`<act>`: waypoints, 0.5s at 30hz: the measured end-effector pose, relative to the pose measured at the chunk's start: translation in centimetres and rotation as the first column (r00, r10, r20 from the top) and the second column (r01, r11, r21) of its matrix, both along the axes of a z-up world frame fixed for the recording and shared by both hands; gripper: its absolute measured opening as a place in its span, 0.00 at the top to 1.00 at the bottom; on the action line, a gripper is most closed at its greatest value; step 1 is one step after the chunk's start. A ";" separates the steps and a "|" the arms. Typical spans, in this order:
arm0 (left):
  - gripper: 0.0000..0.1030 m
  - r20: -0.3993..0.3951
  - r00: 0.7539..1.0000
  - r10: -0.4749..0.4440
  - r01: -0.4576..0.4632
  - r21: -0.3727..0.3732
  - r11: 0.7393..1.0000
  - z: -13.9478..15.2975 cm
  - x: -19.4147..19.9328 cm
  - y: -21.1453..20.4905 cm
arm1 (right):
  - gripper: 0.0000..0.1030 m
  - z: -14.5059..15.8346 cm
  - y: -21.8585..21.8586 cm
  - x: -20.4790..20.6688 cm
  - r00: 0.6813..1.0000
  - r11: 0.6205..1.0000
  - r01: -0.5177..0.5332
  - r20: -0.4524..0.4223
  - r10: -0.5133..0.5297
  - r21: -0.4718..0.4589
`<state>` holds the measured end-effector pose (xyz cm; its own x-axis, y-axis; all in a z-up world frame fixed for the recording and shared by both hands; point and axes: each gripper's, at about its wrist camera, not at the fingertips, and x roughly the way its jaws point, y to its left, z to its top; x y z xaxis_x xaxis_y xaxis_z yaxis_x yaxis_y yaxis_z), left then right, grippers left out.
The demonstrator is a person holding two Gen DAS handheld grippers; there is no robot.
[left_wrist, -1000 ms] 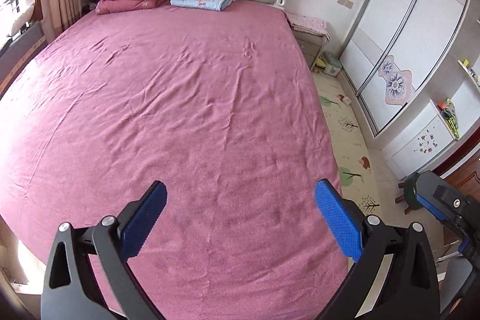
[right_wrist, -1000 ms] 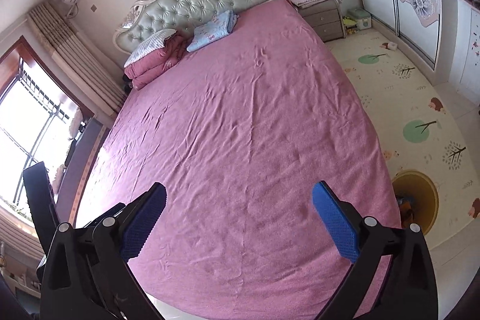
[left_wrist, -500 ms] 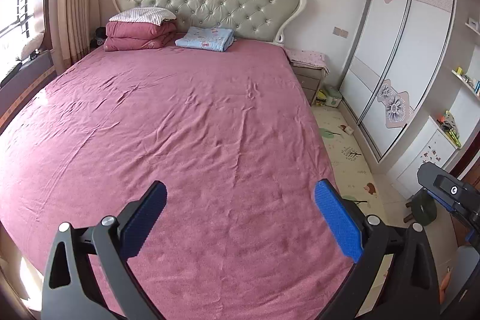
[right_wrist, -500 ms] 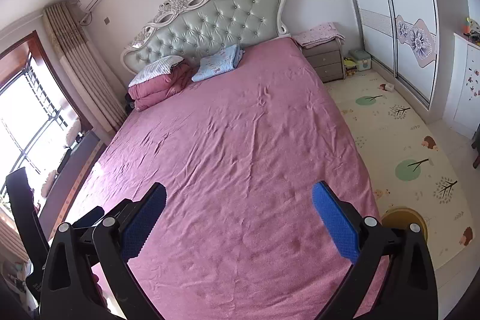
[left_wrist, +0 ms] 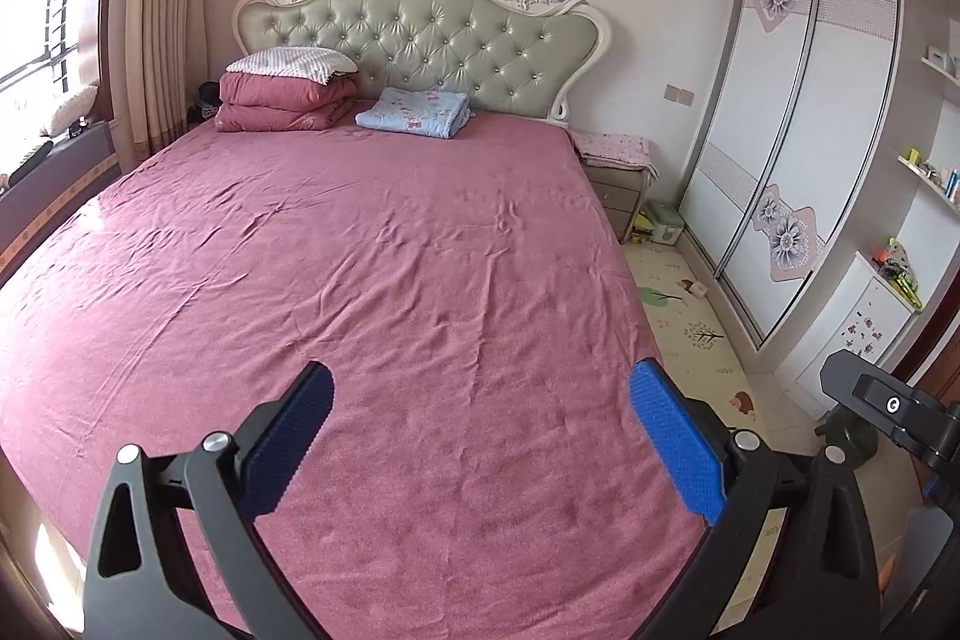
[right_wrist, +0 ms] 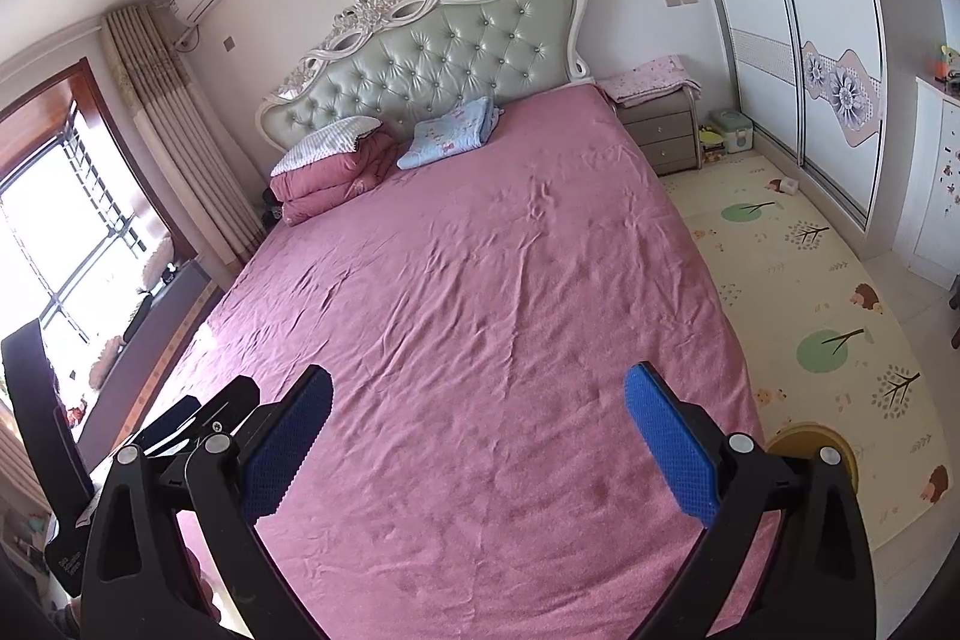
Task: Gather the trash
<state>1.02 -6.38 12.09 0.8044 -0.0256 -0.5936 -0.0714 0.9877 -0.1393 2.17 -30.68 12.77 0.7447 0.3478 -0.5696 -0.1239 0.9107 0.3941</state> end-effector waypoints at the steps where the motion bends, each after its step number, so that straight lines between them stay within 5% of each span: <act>1: 0.04 -0.003 1.000 -0.002 0.002 0.003 1.000 0.0 0.0 -0.1 | 0.08 0.0 -0.1 -0.1 1.000 1.000 0.004 0.002 -0.004 0.002; 15: 0.04 -0.064 0.997 0.048 -0.049 -0.014 0.999 -1.0 0.1 1.2 | 0.08 -0.1 -0.3 -0.1 1.000 1.000 0.015 -0.001 -0.015 0.024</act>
